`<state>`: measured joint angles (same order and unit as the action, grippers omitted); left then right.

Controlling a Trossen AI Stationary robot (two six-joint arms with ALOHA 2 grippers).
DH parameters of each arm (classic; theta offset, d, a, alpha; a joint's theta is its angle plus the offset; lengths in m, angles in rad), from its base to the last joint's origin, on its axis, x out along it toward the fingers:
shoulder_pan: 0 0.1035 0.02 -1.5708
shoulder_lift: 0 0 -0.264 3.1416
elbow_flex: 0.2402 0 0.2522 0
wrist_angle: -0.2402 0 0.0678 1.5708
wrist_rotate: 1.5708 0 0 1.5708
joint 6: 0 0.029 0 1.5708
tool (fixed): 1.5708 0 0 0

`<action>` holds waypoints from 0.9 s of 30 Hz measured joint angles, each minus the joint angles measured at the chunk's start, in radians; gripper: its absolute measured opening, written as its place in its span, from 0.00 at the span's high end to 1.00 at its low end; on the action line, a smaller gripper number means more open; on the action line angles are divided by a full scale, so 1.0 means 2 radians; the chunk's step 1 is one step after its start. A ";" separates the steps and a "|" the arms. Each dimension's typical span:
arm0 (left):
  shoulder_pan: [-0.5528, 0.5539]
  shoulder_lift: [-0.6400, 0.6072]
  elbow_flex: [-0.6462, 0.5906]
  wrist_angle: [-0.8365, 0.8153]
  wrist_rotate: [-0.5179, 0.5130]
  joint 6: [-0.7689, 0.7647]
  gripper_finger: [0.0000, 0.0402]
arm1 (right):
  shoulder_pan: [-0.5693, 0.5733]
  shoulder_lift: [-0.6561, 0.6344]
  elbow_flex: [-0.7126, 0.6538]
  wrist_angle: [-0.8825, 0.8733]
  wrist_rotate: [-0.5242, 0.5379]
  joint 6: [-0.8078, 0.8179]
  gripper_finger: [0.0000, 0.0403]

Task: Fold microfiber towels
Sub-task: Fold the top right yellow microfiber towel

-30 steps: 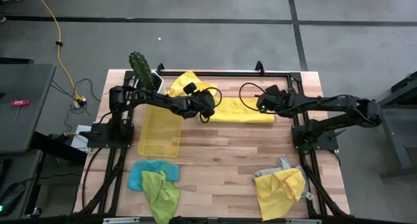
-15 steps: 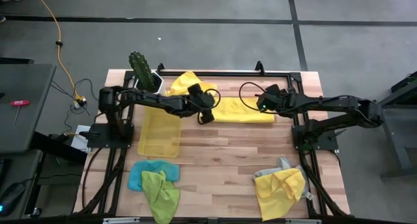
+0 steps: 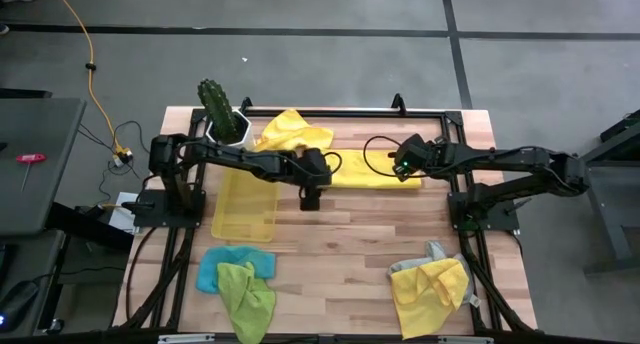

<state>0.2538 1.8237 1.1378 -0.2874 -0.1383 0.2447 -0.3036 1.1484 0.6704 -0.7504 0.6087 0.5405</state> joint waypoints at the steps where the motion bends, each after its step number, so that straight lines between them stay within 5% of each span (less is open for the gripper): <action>1: 0.002 -0.001 0.000 -0.015 -0.011 0.005 0.57 | 0.001 0.000 0.000 0.001 0.000 0.000 0.53; 6: 0.023 -0.002 0.000 -0.087 -0.023 0.011 0.58 | 0.006 0.000 0.000 0.010 0.000 -0.002 0.53; 14: 0.046 -0.002 0.000 -0.080 0.042 0.023 0.60 | 0.006 0.000 0.000 0.010 0.000 -0.003 0.53; 27: 0.044 0.025 0.000 -0.083 0.041 0.028 0.61 | 0.006 0.000 0.000 0.010 0.000 -0.003 0.53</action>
<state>0.3428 1.8737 1.1381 -0.4526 -0.0569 0.3000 -0.2924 1.1492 0.6704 -0.7307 0.6086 0.5335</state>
